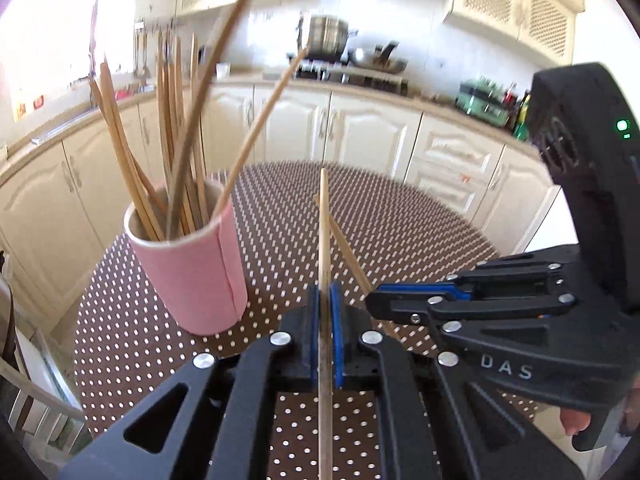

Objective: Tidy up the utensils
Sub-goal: 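Lift both held chopsticks upright and carry them over the pink cup, then lower both held chopsticks into the mouth of the pink cup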

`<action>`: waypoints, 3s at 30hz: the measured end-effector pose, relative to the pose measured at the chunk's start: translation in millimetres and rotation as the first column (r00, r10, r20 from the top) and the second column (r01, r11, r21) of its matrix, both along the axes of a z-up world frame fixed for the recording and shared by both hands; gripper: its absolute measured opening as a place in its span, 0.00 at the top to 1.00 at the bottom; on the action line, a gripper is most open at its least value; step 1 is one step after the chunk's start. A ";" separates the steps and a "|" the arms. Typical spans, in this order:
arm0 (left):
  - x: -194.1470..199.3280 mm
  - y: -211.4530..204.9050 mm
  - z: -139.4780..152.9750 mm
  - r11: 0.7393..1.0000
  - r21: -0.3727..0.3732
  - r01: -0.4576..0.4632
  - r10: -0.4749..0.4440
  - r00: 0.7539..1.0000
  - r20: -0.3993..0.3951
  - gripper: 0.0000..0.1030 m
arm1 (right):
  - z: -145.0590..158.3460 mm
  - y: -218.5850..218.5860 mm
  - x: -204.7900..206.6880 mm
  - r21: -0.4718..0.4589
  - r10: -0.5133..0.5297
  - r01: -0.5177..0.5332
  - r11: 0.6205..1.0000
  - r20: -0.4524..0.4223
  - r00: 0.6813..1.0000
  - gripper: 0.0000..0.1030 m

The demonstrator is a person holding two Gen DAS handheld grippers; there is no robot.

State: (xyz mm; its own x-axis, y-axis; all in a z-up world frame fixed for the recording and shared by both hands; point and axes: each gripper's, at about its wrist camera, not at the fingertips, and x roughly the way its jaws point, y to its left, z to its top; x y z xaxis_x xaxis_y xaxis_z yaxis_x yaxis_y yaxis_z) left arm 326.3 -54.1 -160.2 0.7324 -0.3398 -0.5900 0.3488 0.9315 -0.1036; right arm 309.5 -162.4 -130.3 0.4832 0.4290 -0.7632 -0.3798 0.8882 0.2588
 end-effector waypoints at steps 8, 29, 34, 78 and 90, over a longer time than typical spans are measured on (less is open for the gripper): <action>-43.5 16.5 20.8 0.996 -0.093 -0.010 0.025 0.988 0.155 0.94 | 35.1 -13.0 -25.3 0.059 -0.019 0.013 0.998 0.108 0.994 0.94; -74.5 64.1 83.8 0.956 -0.293 -0.017 0.148 0.890 0.430 0.94 | 92.2 15.5 -35.0 0.111 -0.015 -0.018 0.994 0.292 0.956 0.94; -80.4 82.9 96.7 0.941 -0.339 -0.006 0.180 0.855 0.486 0.94 | 102.1 21.0 -28.7 0.122 -0.010 -0.031 0.992 0.326 0.945 0.94; 60.6 97.0 63.8 0.933 -0.312 -0.180 0.337 0.743 0.578 0.94 | 141.2 39.1 43.9 0.211 -0.062 -0.048 0.976 0.486 0.872 0.94; 45.6 98.2 51.0 0.957 -0.235 -0.168 0.269 0.816 0.512 0.91 | 125.6 48.0 48.1 0.192 -0.043 -0.047 0.980 0.436 0.899 0.94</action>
